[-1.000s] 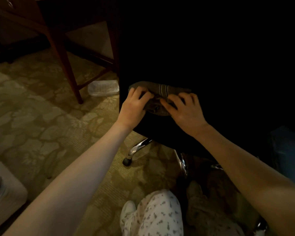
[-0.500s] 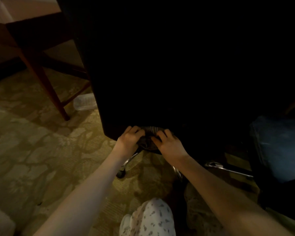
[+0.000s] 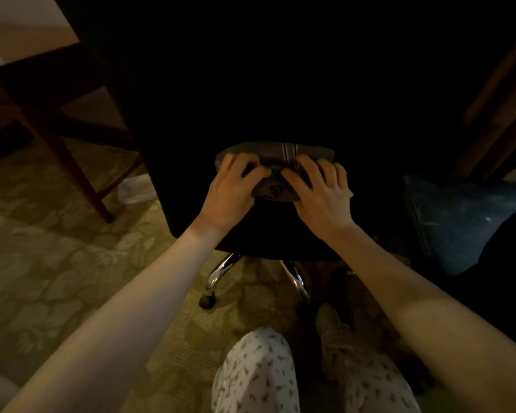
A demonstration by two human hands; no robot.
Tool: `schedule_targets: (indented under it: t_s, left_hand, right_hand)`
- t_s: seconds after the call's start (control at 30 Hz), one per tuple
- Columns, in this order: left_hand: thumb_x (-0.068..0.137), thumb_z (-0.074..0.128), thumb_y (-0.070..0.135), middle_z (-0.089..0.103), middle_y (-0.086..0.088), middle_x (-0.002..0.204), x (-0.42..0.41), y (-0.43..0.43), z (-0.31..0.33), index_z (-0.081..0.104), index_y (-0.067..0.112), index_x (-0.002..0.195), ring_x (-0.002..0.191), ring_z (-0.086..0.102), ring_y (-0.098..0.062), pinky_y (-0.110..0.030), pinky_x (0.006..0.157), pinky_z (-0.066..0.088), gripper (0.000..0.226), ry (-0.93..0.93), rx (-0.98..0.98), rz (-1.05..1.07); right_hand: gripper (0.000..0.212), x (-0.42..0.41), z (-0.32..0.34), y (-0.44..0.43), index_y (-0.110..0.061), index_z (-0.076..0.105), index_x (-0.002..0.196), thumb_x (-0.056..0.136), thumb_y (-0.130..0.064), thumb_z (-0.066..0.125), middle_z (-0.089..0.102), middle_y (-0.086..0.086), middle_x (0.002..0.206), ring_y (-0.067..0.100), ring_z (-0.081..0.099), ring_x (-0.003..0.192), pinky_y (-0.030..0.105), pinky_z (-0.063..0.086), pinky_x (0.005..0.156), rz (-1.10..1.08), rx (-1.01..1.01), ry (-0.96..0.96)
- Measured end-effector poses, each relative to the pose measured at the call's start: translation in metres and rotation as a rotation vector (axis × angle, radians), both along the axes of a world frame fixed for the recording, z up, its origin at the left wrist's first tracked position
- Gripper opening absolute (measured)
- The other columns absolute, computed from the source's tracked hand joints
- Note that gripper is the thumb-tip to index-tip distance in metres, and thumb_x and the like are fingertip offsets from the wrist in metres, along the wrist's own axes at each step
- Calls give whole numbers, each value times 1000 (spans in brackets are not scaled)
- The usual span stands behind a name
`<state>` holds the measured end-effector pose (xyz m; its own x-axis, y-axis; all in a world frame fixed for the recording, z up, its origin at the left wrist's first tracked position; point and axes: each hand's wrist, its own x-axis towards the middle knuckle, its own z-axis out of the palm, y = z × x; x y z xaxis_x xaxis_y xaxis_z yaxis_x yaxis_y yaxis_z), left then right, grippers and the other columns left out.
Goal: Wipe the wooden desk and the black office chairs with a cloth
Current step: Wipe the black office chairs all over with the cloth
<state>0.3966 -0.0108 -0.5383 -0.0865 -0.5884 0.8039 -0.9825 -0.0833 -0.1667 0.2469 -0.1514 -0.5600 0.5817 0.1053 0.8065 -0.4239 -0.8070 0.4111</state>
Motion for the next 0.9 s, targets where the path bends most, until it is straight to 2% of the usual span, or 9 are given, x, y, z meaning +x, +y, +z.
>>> schedule_targets:
  t_s: [0.07, 0.17, 0.37, 0.47, 0.53, 0.6, 0.67, 0.73, 0.9]
  left_hand:
    - [56, 71, -15, 38, -7, 108, -4, -4, -8, 44, 14, 101, 92, 38, -27, -35, 61, 53, 60, 52, 45, 8]
    - [49, 74, -16, 38, -6, 108, -4, -7, -26, 44, 14, 100, 93, 38, -27, -36, 61, 55, 66, 77, 127, 1]
    - [47, 73, -15, 38, -6, 107, 1, -13, -61, 44, 14, 100, 93, 39, -27, -38, 60, 57, 67, 105, 275, 5]
    - [50, 70, -15, 42, -6, 104, 1, -13, -85, 45, 13, 100, 90, 40, -27, -38, 53, 55, 63, 113, 379, 16]
    - [55, 71, -12, 52, -9, 101, -5, -17, -98, 54, 12, 102, 93, 48, -29, -39, 58, 56, 55, 204, 489, 62]
    - [73, 66, -6, 55, -9, 110, -12, -22, -105, 60, 14, 109, 105, 52, -31, -42, 75, 53, 41, 369, 677, 184]
    - [85, 58, 4, 52, -7, 118, -15, -27, -108, 60, 18, 112, 112, 50, -29, -40, 86, 48, 31, 545, 824, 272]
    - [86, 58, 6, 52, -6, 118, -16, -28, -106, 61, 18, 109, 111, 50, -28, -39, 86, 46, 26, 647, 828, 281]
    - [83, 59, 3, 51, -6, 119, -26, -24, -86, 61, 16, 110, 115, 45, -27, -37, 86, 43, 30, 522, 730, 213]
  right_hand:
    - [65, 0, -9, -7, -22, 40, 124, 68, -31, 73, 35, 9, 127, 31, 37, 109, 42, 32, 99, -21, 1, 85]
    - [81, -1, -25, -14, -22, 39, 122, 56, -33, 85, 35, 9, 126, 30, 38, 107, 41, 49, 90, -5, 11, 157]
    - [80, 1, -58, -16, -19, 43, 117, 51, -22, 88, 37, 9, 121, 30, 39, 102, 40, 54, 82, 104, 199, 223]
    - [71, -2, -81, -13, -17, 62, 111, 46, -18, 91, 43, 9, 119, 29, 41, 100, 39, 55, 76, 171, 321, 312]
    - [67, -1, -95, -10, -17, 71, 100, 37, -18, 93, 58, 9, 113, 29, 51, 99, 37, 57, 70, 151, 402, 390]
    - [67, 2, -106, -5, -19, 74, 93, 29, -17, 95, 66, 7, 104, 29, 63, 92, 34, 57, 62, 108, 501, 445]
    - [65, 4, -115, -2, -19, 74, 91, 30, -16, 95, 67, 6, 102, 30, 62, 92, 33, 57, 59, 112, 561, 461]
    - [60, 1, -119, -3, -18, 73, 93, 36, -14, 93, 66, 7, 104, 29, 50, 100, 34, 58, 64, 171, 575, 431]
    - [55, -13, -109, -11, -11, 67, 102, 51, -12, 88, 52, 11, 112, 29, 41, 104, 39, 56, 77, 260, 543, 297]
